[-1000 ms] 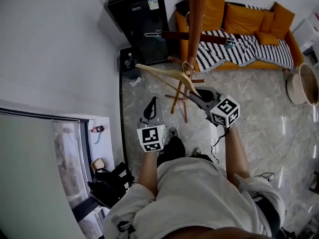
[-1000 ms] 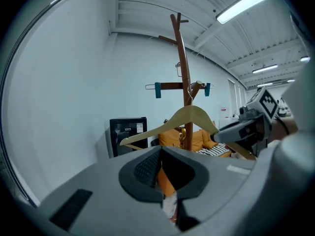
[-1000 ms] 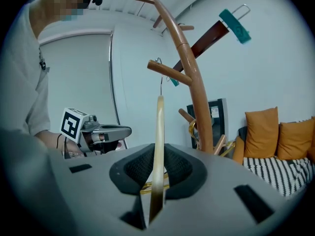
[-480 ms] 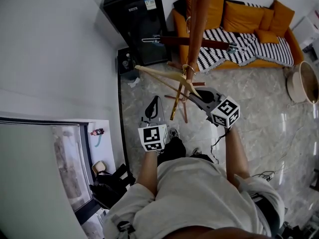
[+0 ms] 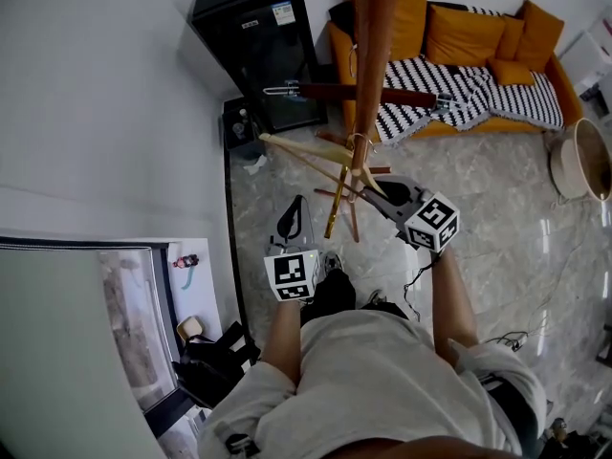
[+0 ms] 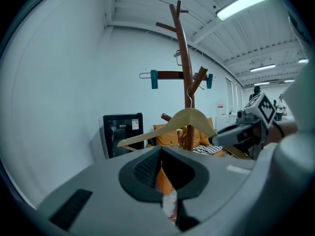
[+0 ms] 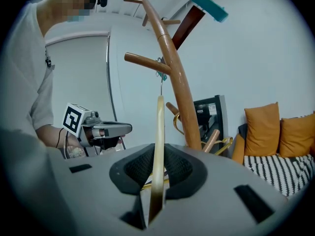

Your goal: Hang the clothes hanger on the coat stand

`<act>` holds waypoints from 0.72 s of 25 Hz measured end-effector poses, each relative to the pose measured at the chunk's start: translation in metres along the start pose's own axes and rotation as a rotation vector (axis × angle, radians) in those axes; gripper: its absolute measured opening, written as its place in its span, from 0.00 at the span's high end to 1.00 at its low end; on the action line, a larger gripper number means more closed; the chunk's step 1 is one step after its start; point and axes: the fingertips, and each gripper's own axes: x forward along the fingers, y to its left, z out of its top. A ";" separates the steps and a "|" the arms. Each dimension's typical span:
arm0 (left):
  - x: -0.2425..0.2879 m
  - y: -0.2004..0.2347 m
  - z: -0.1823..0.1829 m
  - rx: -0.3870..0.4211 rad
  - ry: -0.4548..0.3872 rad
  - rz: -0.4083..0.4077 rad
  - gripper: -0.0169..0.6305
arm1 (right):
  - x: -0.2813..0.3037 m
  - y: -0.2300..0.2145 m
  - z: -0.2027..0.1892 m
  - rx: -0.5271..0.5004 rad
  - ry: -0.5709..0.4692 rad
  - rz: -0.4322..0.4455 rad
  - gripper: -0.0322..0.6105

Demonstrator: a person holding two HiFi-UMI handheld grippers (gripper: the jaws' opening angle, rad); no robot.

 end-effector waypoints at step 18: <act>-0.022 -0.012 0.002 0.010 -0.028 0.006 0.96 | -0.010 -0.022 -0.008 -0.226 0.073 -0.233 0.84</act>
